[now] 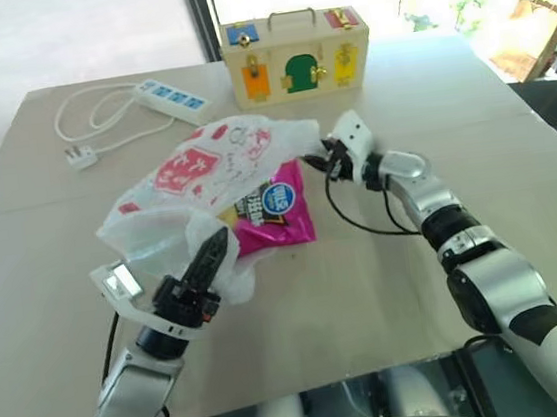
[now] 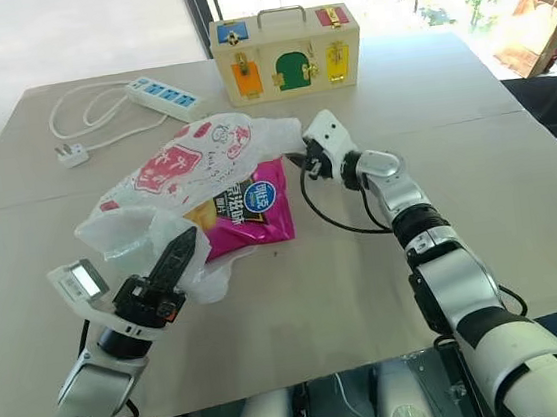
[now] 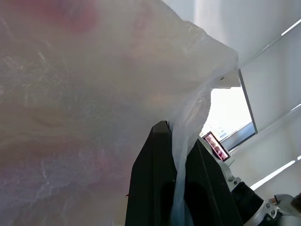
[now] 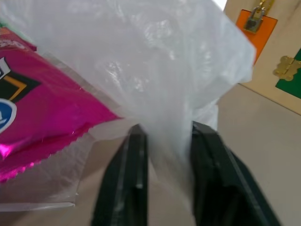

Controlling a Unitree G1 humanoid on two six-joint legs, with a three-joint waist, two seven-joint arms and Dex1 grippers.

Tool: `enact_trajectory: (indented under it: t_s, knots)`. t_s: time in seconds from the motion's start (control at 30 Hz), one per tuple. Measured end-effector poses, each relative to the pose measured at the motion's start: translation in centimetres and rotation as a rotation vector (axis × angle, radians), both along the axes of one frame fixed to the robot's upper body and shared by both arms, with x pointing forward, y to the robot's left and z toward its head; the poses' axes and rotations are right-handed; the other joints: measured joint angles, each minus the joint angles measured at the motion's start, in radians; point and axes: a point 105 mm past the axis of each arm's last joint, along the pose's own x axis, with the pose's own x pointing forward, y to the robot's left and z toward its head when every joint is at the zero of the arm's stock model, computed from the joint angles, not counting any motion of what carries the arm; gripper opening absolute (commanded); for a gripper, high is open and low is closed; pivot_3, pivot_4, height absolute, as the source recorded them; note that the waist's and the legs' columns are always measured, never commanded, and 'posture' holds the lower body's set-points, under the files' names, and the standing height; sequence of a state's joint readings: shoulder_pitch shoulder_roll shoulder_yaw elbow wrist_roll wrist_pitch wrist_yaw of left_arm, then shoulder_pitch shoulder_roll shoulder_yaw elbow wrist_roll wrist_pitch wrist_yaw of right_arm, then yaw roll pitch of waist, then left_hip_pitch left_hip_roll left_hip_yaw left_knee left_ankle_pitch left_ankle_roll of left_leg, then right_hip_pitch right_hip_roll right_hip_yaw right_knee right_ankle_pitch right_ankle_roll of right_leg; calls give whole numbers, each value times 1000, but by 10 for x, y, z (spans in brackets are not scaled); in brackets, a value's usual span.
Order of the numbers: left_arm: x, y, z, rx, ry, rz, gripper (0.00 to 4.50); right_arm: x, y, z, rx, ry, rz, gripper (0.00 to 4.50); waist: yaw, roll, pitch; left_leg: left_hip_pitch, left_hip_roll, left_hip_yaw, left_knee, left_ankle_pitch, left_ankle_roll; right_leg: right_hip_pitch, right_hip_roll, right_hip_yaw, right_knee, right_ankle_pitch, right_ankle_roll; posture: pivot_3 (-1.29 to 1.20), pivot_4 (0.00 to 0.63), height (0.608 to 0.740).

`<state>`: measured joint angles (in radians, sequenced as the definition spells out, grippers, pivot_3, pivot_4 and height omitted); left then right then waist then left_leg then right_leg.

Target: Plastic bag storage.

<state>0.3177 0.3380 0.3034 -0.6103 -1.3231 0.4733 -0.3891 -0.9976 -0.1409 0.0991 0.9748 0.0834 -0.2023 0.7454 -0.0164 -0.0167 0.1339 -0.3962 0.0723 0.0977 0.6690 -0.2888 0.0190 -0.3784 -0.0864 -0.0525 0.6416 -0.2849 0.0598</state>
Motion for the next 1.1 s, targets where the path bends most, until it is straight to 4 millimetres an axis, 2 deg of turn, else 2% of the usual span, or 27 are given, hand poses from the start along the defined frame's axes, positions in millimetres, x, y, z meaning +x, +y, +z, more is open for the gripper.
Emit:
enact_trajectory:
  t_s: [0.1,0.2,0.3,0.4,0.5,0.57,0.67,0.77,0.8,0.9,0.93,1.0,1.1]
  knots:
    - [0,0,0,-2,1,3,0,1,-7,2,20,16,4,48,1,0,0,0,0,0,0,0,0,0,0,0,0,0,0,0,150,740]
    - [1,-1,0,-4,4,7,0,-3,-21,12,112,110,65,48,4,0,0,0,0,-1,0,0,0,0,0,0,0,0,0,0,150,740]
    - [3,-2,3,4,2,-1,0,-18,-41,23,183,240,178,48,10,0,0,-1,0,-2,0,0,0,1,-1,-2,0,0,0,0,150,740]
    - [1,-5,15,12,-15,-64,0,-34,-67,36,245,342,241,48,10,0,0,-1,0,-2,0,0,0,1,-1,-2,0,0,0,0,150,740]
    - [-3,5,51,11,-106,-122,0,-44,-91,70,389,380,268,48,4,1,1,0,1,-3,0,0,0,1,-1,-1,0,0,0,0,150,740]
    - [-3,13,74,14,-165,-140,0,-51,-97,88,452,387,305,48,4,1,1,0,1,-4,0,0,0,1,-1,-1,0,0,0,0,150,740]
    - [-3,28,120,0,-281,-165,0,-63,-100,120,543,374,391,48,6,1,1,-1,-1,-7,0,0,1,1,-1,-1,0,0,0,0,150,740]
    - [9,45,158,-39,-368,-151,0,-69,-105,144,638,353,437,48,13,1,2,-2,-2,-6,0,0,1,1,-1,-2,1,0,0,0,150,740]
    - [10,48,163,-48,-383,-142,0,-69,-105,148,651,349,447,48,13,1,2,-2,-2,-4,0,0,1,1,-1,-2,1,0,0,0,150,740]
    - [25,67,195,-132,-445,-90,0,-72,-111,176,795,318,500,48,16,0,3,-3,-1,-4,0,0,0,1,0,-3,2,0,0,0,150,740]
    - [27,72,200,-150,-450,-73,0,-73,-114,184,822,302,509,48,15,0,3,-3,-1,-4,0,0,0,1,0,-3,1,0,0,0,150,740]
    - [35,90,207,-206,-448,-26,0,-72,-128,194,917,280,501,48,13,-1,3,-3,-1,-3,-1,0,0,1,0,-3,1,0,0,0,150,740]
    - [41,122,217,-291,-456,65,0,-65,-151,199,1050,268,459,48,13,-2,5,-3,-1,-2,-1,0,0,1,0,-3,0,0,0,0,150,740]
